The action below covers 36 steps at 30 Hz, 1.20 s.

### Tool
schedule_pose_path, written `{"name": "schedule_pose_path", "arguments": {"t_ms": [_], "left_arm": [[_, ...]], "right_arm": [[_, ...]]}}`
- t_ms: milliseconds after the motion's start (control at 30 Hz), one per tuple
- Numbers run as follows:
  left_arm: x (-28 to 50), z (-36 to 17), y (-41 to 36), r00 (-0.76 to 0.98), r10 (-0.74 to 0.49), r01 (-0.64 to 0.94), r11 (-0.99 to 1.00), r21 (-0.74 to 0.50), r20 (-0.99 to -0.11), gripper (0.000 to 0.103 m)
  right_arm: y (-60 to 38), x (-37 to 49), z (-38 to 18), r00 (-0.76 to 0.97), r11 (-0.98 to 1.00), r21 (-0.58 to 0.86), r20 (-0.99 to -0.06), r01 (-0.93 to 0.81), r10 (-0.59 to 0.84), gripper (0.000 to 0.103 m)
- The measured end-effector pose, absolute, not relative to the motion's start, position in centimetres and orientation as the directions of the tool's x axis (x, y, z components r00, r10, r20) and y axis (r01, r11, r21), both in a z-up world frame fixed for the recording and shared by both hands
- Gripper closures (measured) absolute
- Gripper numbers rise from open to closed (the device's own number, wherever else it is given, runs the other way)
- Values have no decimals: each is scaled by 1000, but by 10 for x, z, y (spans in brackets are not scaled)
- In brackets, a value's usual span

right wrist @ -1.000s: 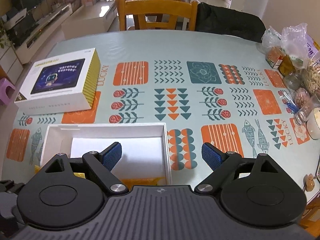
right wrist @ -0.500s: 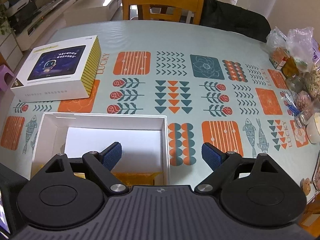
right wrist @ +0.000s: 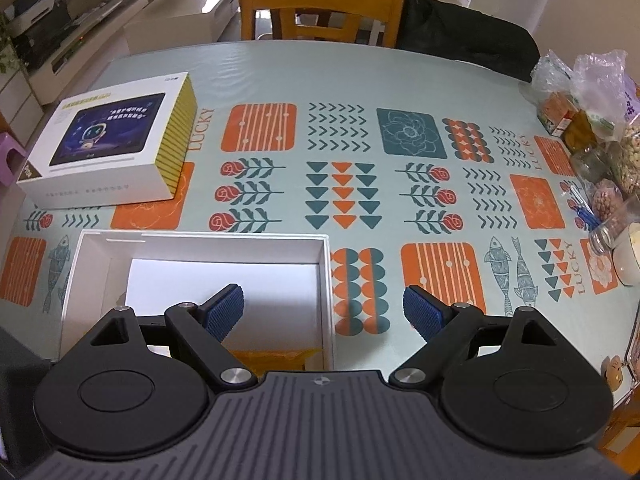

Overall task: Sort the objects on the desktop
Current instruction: 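Lower the packet into the tray beside the first packet, then open the left gripper and withdraw it from the tray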

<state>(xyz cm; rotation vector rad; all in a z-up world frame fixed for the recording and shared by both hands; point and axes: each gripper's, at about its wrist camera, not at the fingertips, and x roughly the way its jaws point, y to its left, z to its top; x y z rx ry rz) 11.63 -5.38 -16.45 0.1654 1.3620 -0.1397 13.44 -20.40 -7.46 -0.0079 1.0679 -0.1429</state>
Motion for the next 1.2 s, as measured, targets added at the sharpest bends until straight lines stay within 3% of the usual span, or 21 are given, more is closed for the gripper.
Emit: {"name": "schedule_pose_path", "arguments": {"t_ms": [733, 1000, 1200], "left_arm": [[116, -125, -45, 215, -50, 96, 995, -30, -975, 1], [90, -116, -35, 178, -143, 77, 988, -131, -973, 1], [84, -127, -44, 186, -153, 71, 987, -142, -970, 8]], "right_arm": [[-237, 124, -72, 499, 988, -8, -862, 156, -85, 0], [-268, 116, -79, 492, 977, 21, -866, 210, -87, 0], [-269, 121, -92, 464, 984, 30, -884, 173, -55, 0]]}}
